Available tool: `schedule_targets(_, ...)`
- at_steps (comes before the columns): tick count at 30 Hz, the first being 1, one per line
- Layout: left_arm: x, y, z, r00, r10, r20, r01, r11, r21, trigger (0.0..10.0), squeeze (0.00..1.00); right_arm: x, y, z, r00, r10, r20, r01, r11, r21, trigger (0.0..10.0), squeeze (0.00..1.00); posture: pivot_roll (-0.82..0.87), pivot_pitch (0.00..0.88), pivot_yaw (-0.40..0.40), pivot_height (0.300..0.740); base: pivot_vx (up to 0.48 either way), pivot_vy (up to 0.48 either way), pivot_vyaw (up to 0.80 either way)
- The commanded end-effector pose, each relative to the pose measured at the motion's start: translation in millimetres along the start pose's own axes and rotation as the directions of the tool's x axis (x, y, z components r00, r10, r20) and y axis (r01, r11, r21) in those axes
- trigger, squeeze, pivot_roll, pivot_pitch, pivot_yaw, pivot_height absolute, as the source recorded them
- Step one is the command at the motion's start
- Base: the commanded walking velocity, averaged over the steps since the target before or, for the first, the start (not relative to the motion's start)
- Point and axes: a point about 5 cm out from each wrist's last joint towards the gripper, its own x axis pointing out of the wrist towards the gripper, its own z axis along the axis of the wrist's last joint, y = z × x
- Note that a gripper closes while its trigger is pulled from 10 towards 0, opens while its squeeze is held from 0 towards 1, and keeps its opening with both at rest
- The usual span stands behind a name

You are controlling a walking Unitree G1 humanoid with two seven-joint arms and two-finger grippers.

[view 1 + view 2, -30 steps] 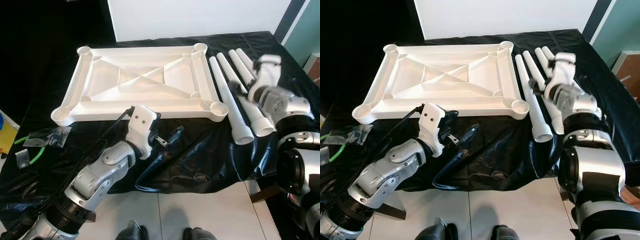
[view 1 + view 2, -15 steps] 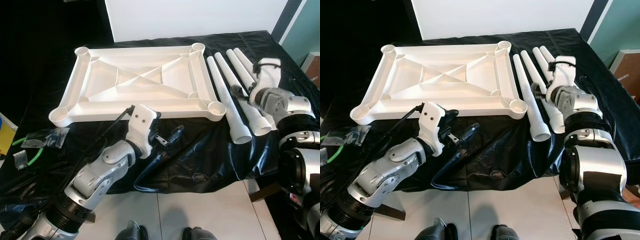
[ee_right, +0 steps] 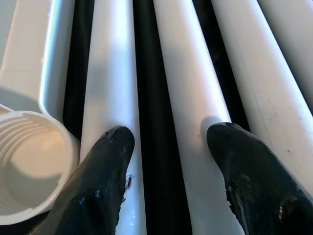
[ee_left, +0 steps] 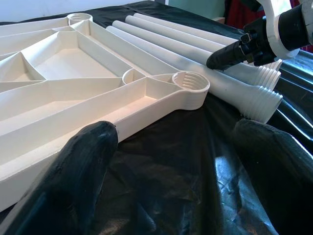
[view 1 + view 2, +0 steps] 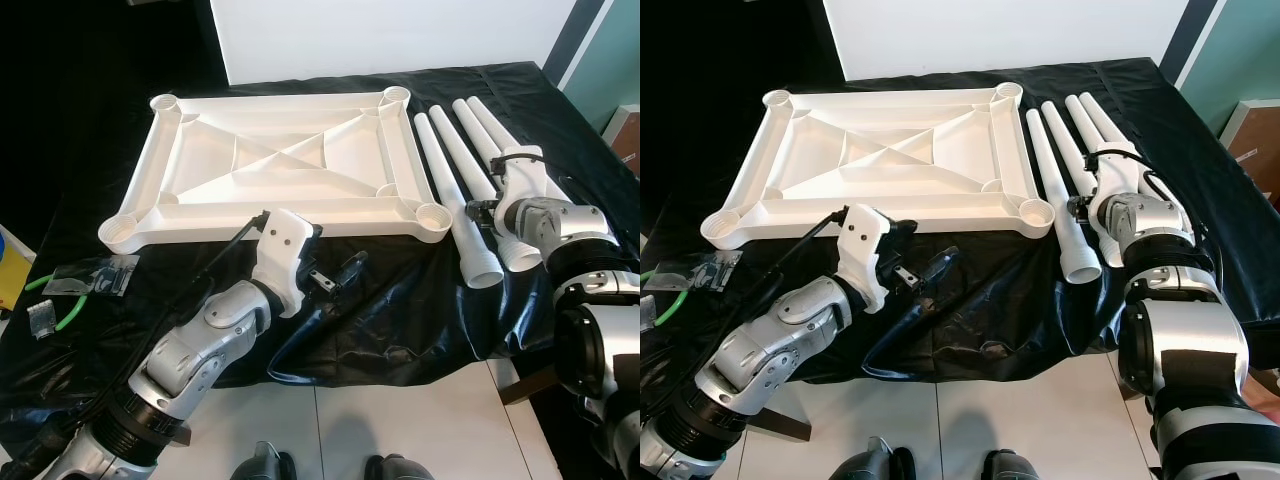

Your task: Building children table

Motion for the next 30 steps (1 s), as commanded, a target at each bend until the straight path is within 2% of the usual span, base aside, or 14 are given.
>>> schedule_targets(1, -2.6, -11.3, -0.5, 0.973, -0.230, -0.016, 0.230, 0.973, 0.001, 10.0, 0.00, 1.5, -1.3, -10.0, 0.999, -0.006, -0.048, 0.006, 1.000, 0.004, 10.0, 0.00, -0.05, 0.124, 0.043, 0.740, 0.000, 0.000, 0.00)
schedule_targets(3, -2.6, -11.3, -0.6, 0.973, -0.231, -0.017, 0.231, 0.973, 0.001, 10.0, 0.00, 1.6, 0.2, -9.9, 0.999, 0.005, -0.048, -0.005, 1.000, -0.006, 10.0, 0.00, -0.05, 0.123, 0.044, 0.740, 0.000, 0.000, 0.00)
schedule_targets(4, -2.5, -11.4, -0.6, 0.973, -0.232, -0.017, 0.232, 0.973, 0.000, 10.0, 0.00, 1.9, 2.5, -11.7, 0.998, 0.023, -0.065, -0.022, 1.000, 0.005, 10.0, 0.20, -0.05, 0.124, 0.044, 0.740, 0.000, 0.000, 0.00)
schedule_targets(5, -2.5, -11.4, -0.6, 0.973, -0.232, -0.017, 0.232, 0.973, 0.000, 10.0, 0.00, 1.9, 2.5, -11.7, 0.998, 0.023, -0.065, -0.022, 1.000, 0.005, 10.0, 0.20, -0.05, 0.124, 0.044, 0.740, 0.000, 0.000, 0.00)
schedule_targets(6, -2.4, -11.4, -0.7, 0.973, -0.232, -0.017, 0.232, 0.973, 0.000, 10.0, 0.00, 2.3, 5.3, -12.9, 0.997, 0.034, -0.069, -0.036, 0.999, -0.020, 10.0, 0.29, -0.05, 0.123, 0.043, 0.740, 0.000, 0.000, 0.00)
schedule_targets(13, -2.3, -11.2, -0.7, 0.973, -0.228, -0.018, 0.228, 0.974, -0.001, 10.0, 0.00, 4.1, 12.7, -27.3, 0.988, 0.070, -0.140, -0.084, 0.992, -0.095, 10.0, 0.27, -0.05, 0.124, 0.039, 0.740, 0.000, 0.000, 0.00)
schedule_targets(14, -2.5, -11.2, -0.6, 0.974, -0.227, -0.017, 0.227, 0.974, -0.001, 10.0, 0.00, 4.4, 13.8, -27.9, 0.988, 0.080, -0.134, -0.093, 0.991, -0.095, 10.0, 0.77, -0.04, 0.123, 0.038, 0.740, 0.000, 0.000, 0.00)
schedule_targets(15, -2.5, -11.2, -0.6, 0.974, -0.227, -0.017, 0.227, 0.974, -0.001, 10.0, 0.00, 4.4, 13.8, -27.9, 0.988, 0.080, -0.134, -0.093, 0.991, -0.095, 10.0, 0.77, -0.04, 0.123, 0.038, 0.740, 0.000, 0.000, 0.00)
schedule_targets(18, -2.5, -11.2, -0.5, 0.974, -0.225, -0.016, 0.225, 0.974, -0.003, 10.0, 0.00, 4.6, 16.6, -25.9, 0.989, 0.103, -0.110, -0.116, 0.987, -0.113, 10.0, 1.00, -0.04, 0.122, 0.038, 0.740, 0.000, 0.000, 0.00)
schedule_targets(23, -2.3, -11.2, -0.5, 0.974, -0.224, -0.015, 0.224, 0.975, -0.003, 10.0, 0.00, 5.0, 19.3, -27.8, 0.986, 0.110, -0.124, -0.121, 0.988, -0.090, 10.0, 1.00, -0.04, 0.116, 0.034, 0.740, 0.000, 0.000, 0.00)
schedule_targets(24, -2.3, -11.1, -0.3, 0.975, -0.223, -0.015, 0.223, 0.975, -0.004, 10.0, 0.00, 5.1, 20.6, -28.3, 0.985, 0.118, -0.127, -0.129, 0.988, -0.087, 10.0, 0.51, -0.04, 0.113, 0.034, 0.740, 0.000, 0.000, 0.00)
schedule_targets(26, -2.3, -11.0, -0.2, 0.975, -0.222, -0.015, 0.222, 0.975, -0.004, 10.0, 0.00, 5.1, 21.1, -28.7, 0.984, 0.121, -0.131, -0.132, 0.988, -0.078, 10.0, 0.51, -0.04, 0.113, 0.034, 0.740, 0.000, 0.000, 0.00)
schedule_targets(27, -2.2, -10.9, -0.1, 0.975, -0.222, -0.015, 0.222, 0.975, -0.003, 10.0, 0.00, 5.1, 21.2, -28.7, 0.984, 0.123, -0.129, -0.133, 0.988, -0.074, 10.0, 0.00, -0.04, 0.110, 0.032, 0.740, 0.000, 0.000, 0.00)
schedule_targets(30, -2.0, -11.6, -0.4, 0.975, -0.223, -0.015, 0.223, 0.975, -0.001, 10.0, 0.00, 5.3, 20.7, -30.6, 0.983, 0.123, -0.138, -0.132, 0.989, -0.062, 10.0, 0.00, -0.04, 0.108, 0.033, 0.740, 0.000, 0.000, 0.00)
